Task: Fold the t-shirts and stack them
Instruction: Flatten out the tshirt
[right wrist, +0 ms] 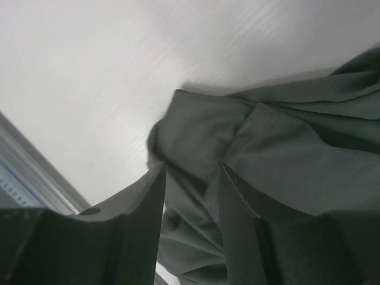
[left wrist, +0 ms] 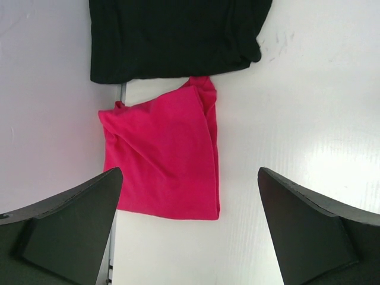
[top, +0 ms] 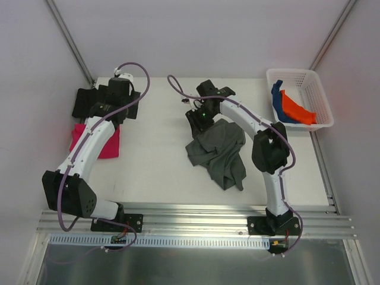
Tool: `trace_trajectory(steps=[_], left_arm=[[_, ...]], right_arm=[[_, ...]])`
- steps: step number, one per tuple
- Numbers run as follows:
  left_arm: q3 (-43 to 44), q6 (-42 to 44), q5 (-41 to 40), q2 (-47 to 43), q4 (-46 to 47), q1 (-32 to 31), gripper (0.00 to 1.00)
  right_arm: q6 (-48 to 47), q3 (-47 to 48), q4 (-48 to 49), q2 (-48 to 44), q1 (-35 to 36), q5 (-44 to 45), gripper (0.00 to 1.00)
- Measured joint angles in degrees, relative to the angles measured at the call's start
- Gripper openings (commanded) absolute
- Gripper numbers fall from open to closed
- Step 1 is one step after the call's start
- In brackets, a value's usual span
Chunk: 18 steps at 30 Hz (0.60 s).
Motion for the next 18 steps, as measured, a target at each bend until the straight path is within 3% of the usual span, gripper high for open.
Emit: trace_trajectory(steps=[7,18], left_arm=[[0.00,1.25,0.02,-5.38,0.07,-4.26,0.99],[0.00,1.73,-0.13,-5.79,0.02,-4.42,0.99]], right_arm=[[-2.40,2.89,-0.74,8.55,-0.90,4.76,0.40],[-3.13,7.50,-0.42,12.66,-0.26,7.45,0.41]])
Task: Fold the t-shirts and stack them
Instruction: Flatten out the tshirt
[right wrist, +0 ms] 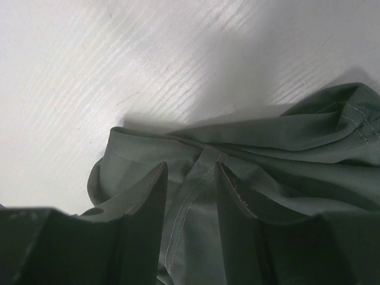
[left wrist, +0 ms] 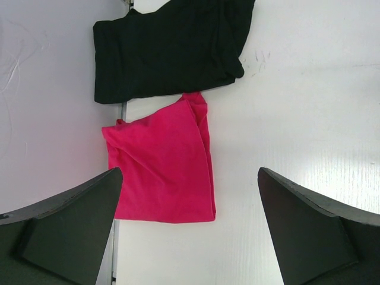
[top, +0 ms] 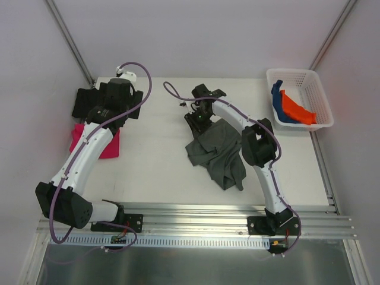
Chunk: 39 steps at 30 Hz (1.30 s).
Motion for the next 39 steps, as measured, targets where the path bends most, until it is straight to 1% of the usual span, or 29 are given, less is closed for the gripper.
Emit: trace_trajectory(steps=[5,13,15,18,19,21,22,29,33,36,39], left_arm=[[0.00,0.00,0.00,0.17,0.00,0.00,0.99],[0.07,0.00,0.04,0.63,0.00,0.00,0.99],[0.09,0.00,0.04,0.63,0.00,0.00,0.99],[0.17,0.00,0.07,0.66,-0.02,0.00,0.99],[0.26,0.00,0.07,0.66,-0.02,0.00,0.99],[0.37,-0.02,0.17,0.66,-0.02,0.02,0.99],[0.39,-0.04,0.26,0.66,-0.02,0.00,0.99],[0.50,-0.09,1.20,0.70,-0.02,0.00,0.99],[0.50,-0.46,2.47,0.72,-0.04,0.00,0.99],[0.50,-1.31,3.89,0.96,-0.04,-0.04,0.99],[0.81,-2.21,6.25,2.25,-0.24,-0.15,0.99]], right_arm=[[-0.31,0.11,0.17,1.14,0.15,1.03,0.42],[-1.05,0.11,0.28,2.54,0.13,3.08,0.38],[-1.11,0.11,0.52,2.56,0.15,4.22,0.34],[-1.40,0.11,1.05,2.64,0.15,5.75,0.20],[-1.51,0.11,1.25,2.69,0.15,6.32,0.12],[-1.60,0.11,1.64,2.71,0.15,7.26,0.05],[-1.64,0.11,1.84,2.71,0.15,7.72,0.01],[-1.70,0.11,2.45,2.43,-0.04,10.21,0.01],[-1.84,1.38,2.25,0.39,-1.20,11.89,0.01],[-2.86,2.78,2.58,-4.48,-3.69,13.46,0.01],[-3.89,4.00,3.76,-11.87,-6.80,15.52,0.01]])
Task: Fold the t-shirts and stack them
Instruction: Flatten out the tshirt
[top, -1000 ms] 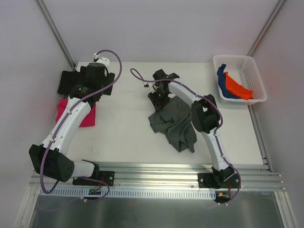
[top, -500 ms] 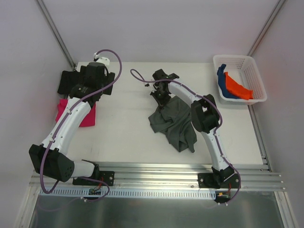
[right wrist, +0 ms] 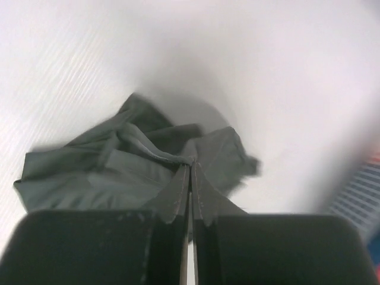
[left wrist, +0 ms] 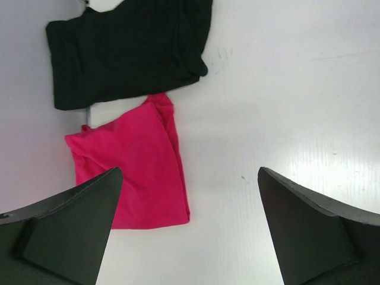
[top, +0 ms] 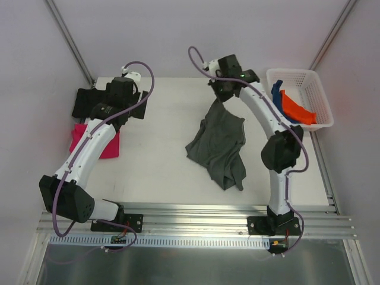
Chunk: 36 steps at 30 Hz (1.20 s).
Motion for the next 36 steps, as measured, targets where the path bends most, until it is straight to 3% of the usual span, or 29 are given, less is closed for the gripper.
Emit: trace_trajectory(steps=[8,15,19,26,33,36], left_arm=[[3.74,-4.68,12.24,6.99,-1.46,-0.24,0.98],[7.52,-8.28,25.88,16.92,-3.37,-0.24,0.99],[10.69,-8.55,27.58,19.08,-4.94,-0.24,0.99],[12.44,-8.17,22.25,10.58,-5.35,2.16,0.99],[6.51,-7.06,15.85,-6.21,-4.46,8.13,0.99],[4.31,-7.10,15.69,-7.96,-4.81,10.43,0.99]], right_arm=[[-0.76,5.07,2.60,-17.94,-5.66,5.46,0.01],[-3.50,5.29,2.89,-22.49,-5.27,8.59,0.01],[-4.55,5.29,2.82,-22.34,-5.22,9.03,0.00],[-3.23,11.10,2.43,-16.20,-2.23,7.80,0.01],[-1.36,18.97,4.55,-9.79,14.36,1.09,0.01],[-0.63,21.57,6.75,-10.54,20.26,-1.16,0.01]])
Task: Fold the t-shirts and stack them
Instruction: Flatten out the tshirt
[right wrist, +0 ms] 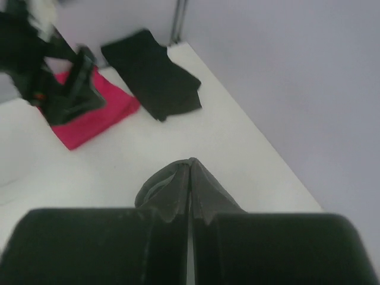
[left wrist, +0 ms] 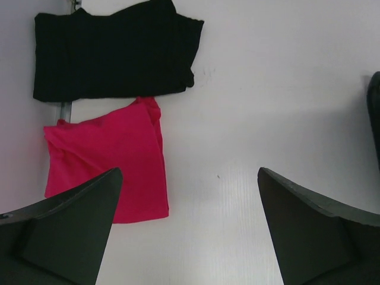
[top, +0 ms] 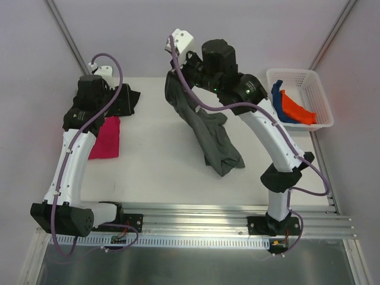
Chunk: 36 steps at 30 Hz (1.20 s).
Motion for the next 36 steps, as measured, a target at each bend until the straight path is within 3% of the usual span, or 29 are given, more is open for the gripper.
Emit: trace_trajectory(steps=[5,10,15,21,28,31,36], left_arm=[[-1.40,-0.20,0.07,3.37,-0.55,1.51,0.99],[-1.16,-1.44,0.59,6.51,-0.61,1.90,0.99],[-0.17,-1.70,0.98,8.11,-0.61,1.90,0.99],[0.02,-2.32,4.35,9.46,-0.57,1.90,0.99],[0.11,-3.63,17.27,10.78,-3.04,2.10,0.99],[-2.43,-5.84,25.64,9.46,-3.48,2.19,0.98],[-15.13,-8.70,36.65,5.97,-3.48,-0.24,0.90]], right_arm=[[-1.25,0.90,4.37,-6.19,0.35,0.37,0.01],[-2.32,-1.51,7.04,-13.55,-14.03,2.75,0.01],[-2.82,-10.36,7.61,-16.57,-26.27,6.25,0.01],[-2.19,-24.11,3.17,-11.15,-29.79,4.76,0.01],[3.06,-38.62,-5.16,-2.73,-29.55,-1.60,0.01],[4.20,-38.42,-6.49,-2.38,-29.94,-2.23,0.01],[5.79,-32.44,-6.38,-1.79,-31.61,-1.70,0.01]])
